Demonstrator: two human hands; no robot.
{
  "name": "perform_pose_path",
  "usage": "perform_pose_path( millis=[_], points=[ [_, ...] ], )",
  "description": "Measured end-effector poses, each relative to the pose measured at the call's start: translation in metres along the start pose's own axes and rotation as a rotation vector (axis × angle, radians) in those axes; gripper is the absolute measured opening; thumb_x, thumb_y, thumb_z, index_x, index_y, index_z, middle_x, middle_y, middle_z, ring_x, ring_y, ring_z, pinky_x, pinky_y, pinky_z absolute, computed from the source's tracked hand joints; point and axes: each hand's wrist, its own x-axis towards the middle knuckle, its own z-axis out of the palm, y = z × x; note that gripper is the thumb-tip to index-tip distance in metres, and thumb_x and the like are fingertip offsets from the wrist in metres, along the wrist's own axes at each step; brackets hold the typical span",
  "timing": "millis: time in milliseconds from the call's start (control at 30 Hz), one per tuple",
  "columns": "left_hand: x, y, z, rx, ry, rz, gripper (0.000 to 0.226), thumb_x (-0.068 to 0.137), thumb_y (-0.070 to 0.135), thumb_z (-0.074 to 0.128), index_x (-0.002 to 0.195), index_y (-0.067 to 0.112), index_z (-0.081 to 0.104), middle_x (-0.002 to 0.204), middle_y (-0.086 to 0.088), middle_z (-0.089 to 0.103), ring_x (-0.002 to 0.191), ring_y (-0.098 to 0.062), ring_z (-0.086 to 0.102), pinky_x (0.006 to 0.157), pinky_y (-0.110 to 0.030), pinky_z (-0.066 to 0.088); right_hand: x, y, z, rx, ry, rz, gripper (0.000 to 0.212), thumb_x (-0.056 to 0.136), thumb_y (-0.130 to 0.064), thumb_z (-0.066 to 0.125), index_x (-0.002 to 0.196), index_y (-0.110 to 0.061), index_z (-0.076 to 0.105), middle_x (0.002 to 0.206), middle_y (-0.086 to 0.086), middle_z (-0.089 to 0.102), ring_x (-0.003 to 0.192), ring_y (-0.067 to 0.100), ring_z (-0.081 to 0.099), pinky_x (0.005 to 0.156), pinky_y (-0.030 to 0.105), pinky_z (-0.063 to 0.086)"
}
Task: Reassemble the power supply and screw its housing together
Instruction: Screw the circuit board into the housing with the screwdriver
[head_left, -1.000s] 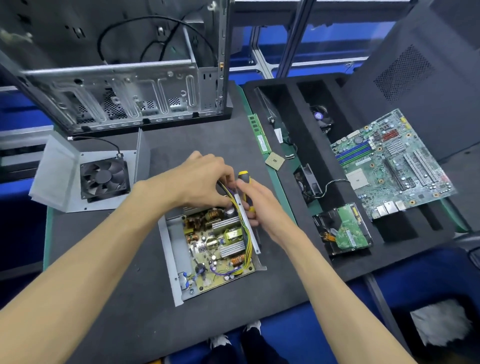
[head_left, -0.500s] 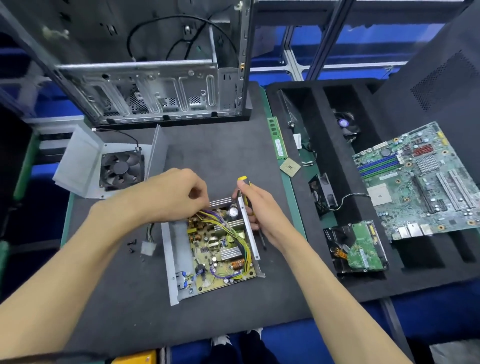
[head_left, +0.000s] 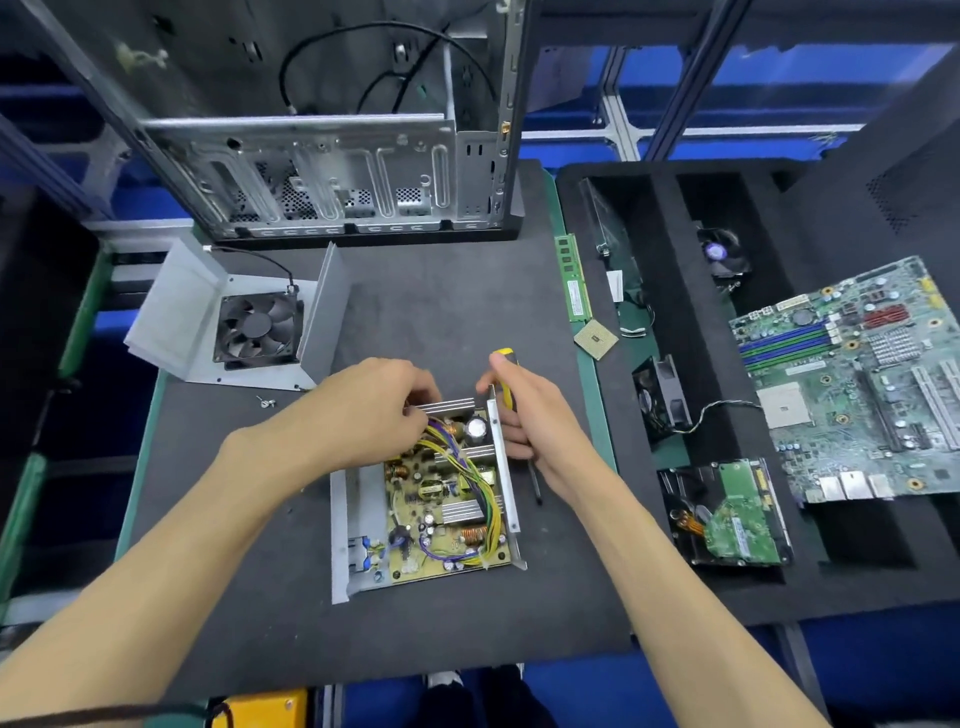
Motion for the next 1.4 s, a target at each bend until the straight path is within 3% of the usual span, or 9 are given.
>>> perform_pose_path(
  millis=[167,433,500,633,767,933,1100,1233,1400],
  points=[
    [0.004,0.011,-0.015,-0.015,0.054,0.060,0.034,0.094,0.015,0.055,0.123,0.029,0.064,0.114,0.006,0.062,0.111,-0.015,0.059,0.100,-0.038,0.048,-0.003,-0.018,-0.019,0.100,0.075,-0.065,0.026,0.104,-0.039,0.054,0.093,-0.015,0.057,0.055,-0.007,0.023,0.043,0.008,0.017,0.036,0.019,0.015],
    [0.016,0.089,-0.015,-0.145,0.308,0.235,0.019,0.095,0.020,0.056,0.103,0.033,0.067,0.093,0.017,0.066,0.091,-0.007,0.063,0.089,-0.040,0.053,-0.038,-0.038,-0.088,0.122,0.317,-0.150,0.033,0.103,-0.026,0.055,0.076,-0.025,0.035,0.059,-0.006,0.021,0.045,0.008,0.016,0.037,0.019,0.013],
    [0.022,0.111,-0.005,-0.166,0.249,0.258,0.019,0.096,0.021,0.054,0.102,0.035,0.066,0.089,0.018,0.066,0.085,-0.007,0.064,0.085,-0.038,0.055,-0.052,-0.039,-0.115,-0.051,0.425,-0.124,0.028,0.101,-0.028,0.057,0.078,-0.024,0.041,0.059,-0.005,0.031,0.043,0.009,0.027,0.038,0.020,0.021],
    [0.038,0.142,0.017,-0.120,0.128,0.300,0.022,0.097,0.017,0.051,0.106,0.032,0.065,0.091,0.018,0.062,0.086,-0.007,0.061,0.084,-0.038,0.054,-0.081,-0.026,-0.166,-0.680,0.647,-0.048,0.030,0.097,-0.032,0.061,0.077,-0.015,0.047,0.073,0.004,0.055,0.067,0.023,0.051,0.059,0.035,0.037],
    [0.055,0.165,0.037,-0.016,0.006,0.321,0.026,0.096,0.016,0.051,0.114,0.028,0.065,0.104,0.008,0.063,0.096,-0.019,0.061,0.086,-0.038,0.053,-0.097,0.001,-0.196,-0.897,0.770,0.062,0.029,0.093,-0.027,0.067,0.077,-0.016,0.046,0.085,0.006,0.059,0.082,0.031,0.056,0.067,0.037,0.039],
    [0.078,0.187,0.057,0.122,-0.035,0.319,0.029,0.095,0.019,0.052,0.122,0.026,0.060,0.114,0.002,0.065,0.104,-0.022,0.059,0.086,-0.038,0.052,-0.099,0.023,-0.207,-0.927,0.690,0.131,0.029,0.089,-0.029,0.076,0.095,-0.013,0.053,0.091,0.004,0.064,0.087,0.030,0.064,0.073,0.039,0.052],
    [0.105,0.201,0.082,0.274,0.085,0.331,0.042,0.091,0.035,0.063,0.126,0.016,0.051,0.115,-0.007,0.057,0.106,-0.029,0.054,0.076,-0.035,0.037,-0.097,0.025,-0.215,-0.866,0.611,0.111,0.047,0.081,-0.038,0.084,0.105,-0.020,0.048,0.089,-0.008,0.057,0.089,0.023,0.065,0.078,0.039,0.054],
    [0.127,0.206,0.103,0.308,0.152,0.281,0.079,0.080,0.055,0.074,0.137,0.010,0.042,0.134,-0.010,0.050,0.127,-0.030,0.046,0.101,-0.040,0.036,-0.095,0.023,-0.220,-0.893,0.484,0.043,0.053,0.081,-0.041,0.082,0.119,-0.022,0.050,0.097,-0.010,0.059,0.084,0.019,0.064,0.079,0.042,0.057],
    [0.149,0.212,0.120,0.374,0.087,0.232,0.117,0.075,0.068,0.072,0.157,0.006,0.016,0.157,-0.008,0.033,0.148,-0.025,0.027,0.122,-0.048,0.014,-0.092,0.022,-0.227,-1.043,0.461,-0.041,0.039,0.088,-0.038,0.073,0.106,-0.023,0.042,0.089,-0.003,0.059,0.077,0.027,0.058,0.064,0.038,0.049]
  ],
)
